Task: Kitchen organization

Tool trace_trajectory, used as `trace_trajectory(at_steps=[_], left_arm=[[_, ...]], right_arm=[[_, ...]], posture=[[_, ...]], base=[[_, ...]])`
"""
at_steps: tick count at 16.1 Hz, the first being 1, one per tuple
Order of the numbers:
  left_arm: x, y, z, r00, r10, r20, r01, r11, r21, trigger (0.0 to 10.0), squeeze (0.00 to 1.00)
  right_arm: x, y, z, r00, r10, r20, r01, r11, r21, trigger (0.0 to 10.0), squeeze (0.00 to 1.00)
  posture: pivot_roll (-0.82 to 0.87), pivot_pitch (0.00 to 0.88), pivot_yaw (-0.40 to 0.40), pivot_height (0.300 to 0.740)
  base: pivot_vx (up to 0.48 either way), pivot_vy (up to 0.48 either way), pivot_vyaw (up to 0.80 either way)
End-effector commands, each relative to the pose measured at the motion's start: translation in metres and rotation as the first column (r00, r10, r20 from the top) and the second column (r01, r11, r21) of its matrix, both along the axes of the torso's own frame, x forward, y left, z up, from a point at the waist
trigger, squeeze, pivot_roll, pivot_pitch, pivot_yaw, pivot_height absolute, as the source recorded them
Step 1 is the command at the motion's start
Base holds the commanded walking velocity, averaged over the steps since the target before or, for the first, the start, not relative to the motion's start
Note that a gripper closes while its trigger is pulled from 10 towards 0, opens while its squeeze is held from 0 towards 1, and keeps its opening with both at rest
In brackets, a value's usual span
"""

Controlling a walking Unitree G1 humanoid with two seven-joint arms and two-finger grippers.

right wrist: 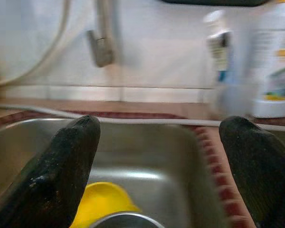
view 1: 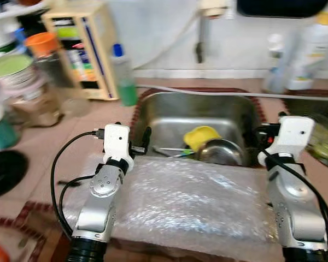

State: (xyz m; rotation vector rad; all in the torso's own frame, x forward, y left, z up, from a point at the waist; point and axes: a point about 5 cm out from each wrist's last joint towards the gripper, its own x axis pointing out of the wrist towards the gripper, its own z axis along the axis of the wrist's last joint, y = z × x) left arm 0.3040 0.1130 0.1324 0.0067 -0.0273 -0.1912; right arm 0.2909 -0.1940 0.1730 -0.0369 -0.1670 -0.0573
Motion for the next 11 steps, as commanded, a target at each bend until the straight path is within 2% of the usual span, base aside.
trace_trajectory(at_steps=[1,6,11], left_arm=[[0.000,0.003,0.004,1.000,0.016,0.011,-0.016,1.000,0.005,10.0,0.00],[0.004,0.001,0.017,0.999,0.010,0.050,-0.008,0.999,-0.035,10.0,0.00],[0.007,-0.002,0.017,0.997,0.046,0.054,-0.042,0.997,-0.068,10.0,0.00]], right_arm=[[-0.001,0.004,0.008,0.999,0.013,0.029,-0.013,1.000,0.004,10.0,0.00],[0.003,0.009,0.013,0.998,0.041,0.040,-0.041,0.999,-0.009,10.0,0.00],[0.007,0.015,0.019,0.995,0.090,0.038,-0.088,0.995,-0.047,10.0,0.00]], posture=[[-0.06,0.000,0.096,0.740],[-0.05,0.000,0.075,0.740],[-0.06,0.000,0.030,0.740]], base=[[0.000,0.000,0.00],[0.000,0.000,0.00],[0.000,0.000,0.00]])
